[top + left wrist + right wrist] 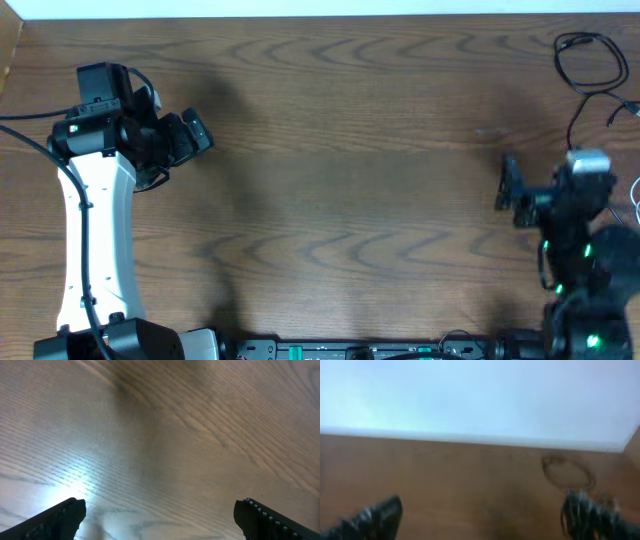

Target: Untangle cables

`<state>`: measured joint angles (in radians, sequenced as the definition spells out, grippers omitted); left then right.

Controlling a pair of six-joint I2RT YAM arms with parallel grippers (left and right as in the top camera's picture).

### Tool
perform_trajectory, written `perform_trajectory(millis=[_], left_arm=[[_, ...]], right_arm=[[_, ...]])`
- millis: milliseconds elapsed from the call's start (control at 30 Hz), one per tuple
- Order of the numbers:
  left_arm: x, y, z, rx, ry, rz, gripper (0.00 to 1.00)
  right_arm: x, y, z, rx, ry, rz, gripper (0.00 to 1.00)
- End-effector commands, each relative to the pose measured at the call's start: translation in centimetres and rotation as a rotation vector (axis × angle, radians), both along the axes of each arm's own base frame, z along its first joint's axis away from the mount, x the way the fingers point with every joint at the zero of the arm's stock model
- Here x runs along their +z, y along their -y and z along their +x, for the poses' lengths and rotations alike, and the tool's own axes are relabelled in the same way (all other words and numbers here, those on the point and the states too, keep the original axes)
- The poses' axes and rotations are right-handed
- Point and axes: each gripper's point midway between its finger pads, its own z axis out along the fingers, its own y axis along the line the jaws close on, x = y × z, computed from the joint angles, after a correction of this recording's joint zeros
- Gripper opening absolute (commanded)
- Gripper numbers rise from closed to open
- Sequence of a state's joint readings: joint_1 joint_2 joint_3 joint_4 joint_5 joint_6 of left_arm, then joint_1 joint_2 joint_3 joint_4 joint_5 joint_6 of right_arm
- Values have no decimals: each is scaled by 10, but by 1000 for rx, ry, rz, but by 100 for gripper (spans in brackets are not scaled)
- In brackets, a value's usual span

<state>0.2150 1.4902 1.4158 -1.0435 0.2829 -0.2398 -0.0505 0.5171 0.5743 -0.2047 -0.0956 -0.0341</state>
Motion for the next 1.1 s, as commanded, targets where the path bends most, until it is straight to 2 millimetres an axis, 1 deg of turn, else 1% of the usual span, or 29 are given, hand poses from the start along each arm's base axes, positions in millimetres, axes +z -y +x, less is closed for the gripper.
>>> perform_trajectory(millis=[0,67,133,167,200,233,267,333,367,500,600,700,1067], left_arm=[[-4,-2,-1,6,-15,3,100],[-4,-2,-1,6,-15,3,99],[-4,-2,-1,6,-15,3,99],[-4,-2,-1,6,-15,3,100],[-4,-2,-1,6,-15,3,99],[-4,-2,-1,6,-15,3,100],[-4,-2,-1,6,-15,3,100],[-4,-2,-1,6,-15,3,100],[-4,-2,-1,6,-15,3,100],[-4,-2,-1,6,-15,3,100],[-4,-2,-1,6,-15,3,100],[-4,-2,-1,6,-15,3,100],[-4,-2,-1,6,-15,3,100]], right_arm=[[-34,4,-15,-27,64,-3,99],[-50,4,-19,-25,100,-4,99],[-61,3,-21,-22,127,-6,99],[-70,0,-22,-12,131,-5,99],[-75,-1,-22,-7,130,-5,99],[-84,-3,-23,-4,123,-5,99],[-97,-7,-23,12,113,-3,99],[-110,-13,-24,34,115,-2,99],[-113,-14,-24,41,119,-2,99],[-118,-22,-28,69,102,-1,99],[-128,-25,-30,85,61,0,99],[-128,-28,-30,97,61,0,99],[-128,-28,-30,97,62,0,99]])
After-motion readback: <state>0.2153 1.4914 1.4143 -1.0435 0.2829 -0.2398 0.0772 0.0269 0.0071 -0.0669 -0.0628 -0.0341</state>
